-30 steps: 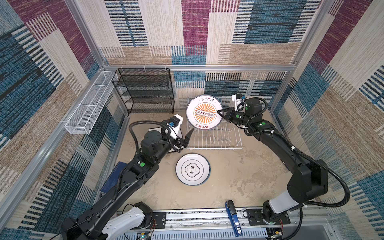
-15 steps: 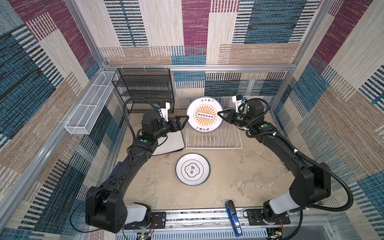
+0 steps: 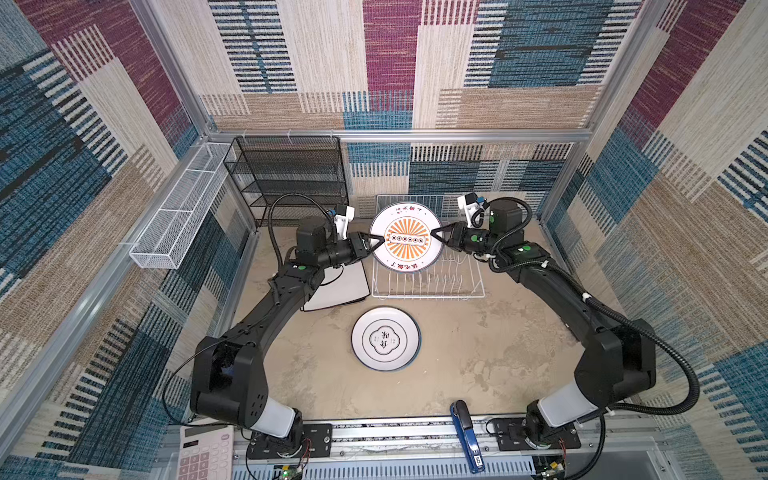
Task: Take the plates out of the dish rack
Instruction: 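Grasp the sunburst plate's rim with the right gripper while the left holds it, then lower the sunburst plate onto the floor stack with the left gripper while the right releases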
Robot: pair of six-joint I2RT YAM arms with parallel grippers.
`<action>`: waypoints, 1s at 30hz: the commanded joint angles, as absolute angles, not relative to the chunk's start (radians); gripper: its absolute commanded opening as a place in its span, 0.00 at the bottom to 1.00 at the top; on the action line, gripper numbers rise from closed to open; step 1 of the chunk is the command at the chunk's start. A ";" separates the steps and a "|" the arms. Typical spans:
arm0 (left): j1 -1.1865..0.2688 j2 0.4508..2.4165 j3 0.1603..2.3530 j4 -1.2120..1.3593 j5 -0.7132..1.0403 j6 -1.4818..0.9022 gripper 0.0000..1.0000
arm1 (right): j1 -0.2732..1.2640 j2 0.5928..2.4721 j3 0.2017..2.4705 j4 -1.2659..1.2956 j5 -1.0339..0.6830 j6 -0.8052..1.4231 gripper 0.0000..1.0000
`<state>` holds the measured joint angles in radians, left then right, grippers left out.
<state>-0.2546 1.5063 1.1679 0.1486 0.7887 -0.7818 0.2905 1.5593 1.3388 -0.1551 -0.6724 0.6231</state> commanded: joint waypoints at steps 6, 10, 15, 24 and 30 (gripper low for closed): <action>-0.253 1.496 1.193 0.078 0.800 -0.737 0.19 | 0.291 1.574 1.353 -0.118 -0.724 0.615 0.00; -0.253 1.502 1.203 0.073 0.807 -0.737 0.15 | 0.291 1.581 1.363 -0.128 -0.743 0.602 0.00; -0.253 1.509 1.211 0.063 0.817 -0.737 0.17 | 0.291 1.591 1.372 -0.146 -0.757 0.583 0.00; -0.253 1.520 1.206 0.049 0.816 -0.742 0.05 | 0.292 1.598 1.371 -0.153 -0.765 0.574 0.00; -0.253 1.530 1.219 0.019 0.804 -0.738 0.00 | 0.291 1.594 1.361 -0.147 -0.755 0.563 0.01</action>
<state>-0.2512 1.5280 1.2045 0.0109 0.7834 -0.7666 0.2901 1.6016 1.3617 -0.1776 -0.7361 0.5564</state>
